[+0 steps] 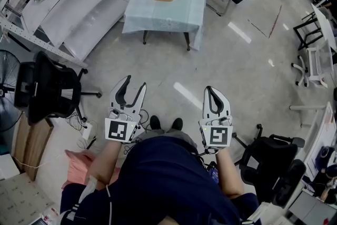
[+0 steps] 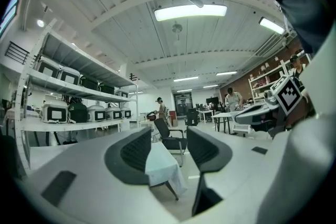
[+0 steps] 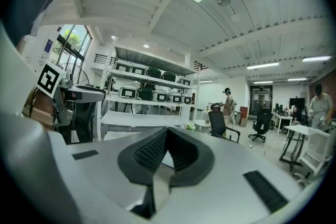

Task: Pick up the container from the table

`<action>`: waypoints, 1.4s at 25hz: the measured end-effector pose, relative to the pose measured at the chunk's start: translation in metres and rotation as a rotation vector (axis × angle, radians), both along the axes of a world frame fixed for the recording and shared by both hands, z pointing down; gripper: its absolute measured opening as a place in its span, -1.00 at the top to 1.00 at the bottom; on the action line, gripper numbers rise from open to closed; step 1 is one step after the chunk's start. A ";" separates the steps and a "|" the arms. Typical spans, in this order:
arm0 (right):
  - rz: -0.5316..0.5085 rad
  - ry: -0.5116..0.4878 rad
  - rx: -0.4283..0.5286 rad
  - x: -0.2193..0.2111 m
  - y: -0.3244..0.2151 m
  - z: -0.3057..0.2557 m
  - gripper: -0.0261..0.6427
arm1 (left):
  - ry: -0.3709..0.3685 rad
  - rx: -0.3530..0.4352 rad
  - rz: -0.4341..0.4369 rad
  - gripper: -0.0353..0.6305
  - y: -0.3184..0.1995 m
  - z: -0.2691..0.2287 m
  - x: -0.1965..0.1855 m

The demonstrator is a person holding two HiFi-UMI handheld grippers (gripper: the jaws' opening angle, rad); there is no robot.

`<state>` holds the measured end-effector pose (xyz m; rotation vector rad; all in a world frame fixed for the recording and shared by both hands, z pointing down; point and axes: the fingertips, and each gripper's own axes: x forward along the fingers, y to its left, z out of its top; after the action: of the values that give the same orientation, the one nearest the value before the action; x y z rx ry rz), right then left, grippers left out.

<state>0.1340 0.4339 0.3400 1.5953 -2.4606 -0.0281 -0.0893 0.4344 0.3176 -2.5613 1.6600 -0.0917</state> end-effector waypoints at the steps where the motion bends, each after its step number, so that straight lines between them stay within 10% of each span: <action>1: 0.000 0.002 -0.007 0.003 0.000 0.001 0.92 | -0.003 0.007 0.004 0.19 -0.003 -0.001 0.003; 10: -0.010 0.000 -0.053 0.041 -0.001 0.013 0.92 | -0.007 0.028 0.008 -0.29 -0.034 -0.005 0.036; 35: -0.028 -0.006 -0.046 0.051 -0.073 0.032 0.92 | 0.012 -0.056 -0.020 -0.30 -0.206 0.028 0.017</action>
<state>0.1848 0.3614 0.3724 1.5448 -2.4700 0.0285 -0.0718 0.2286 0.3455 -2.5912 1.7108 -0.1264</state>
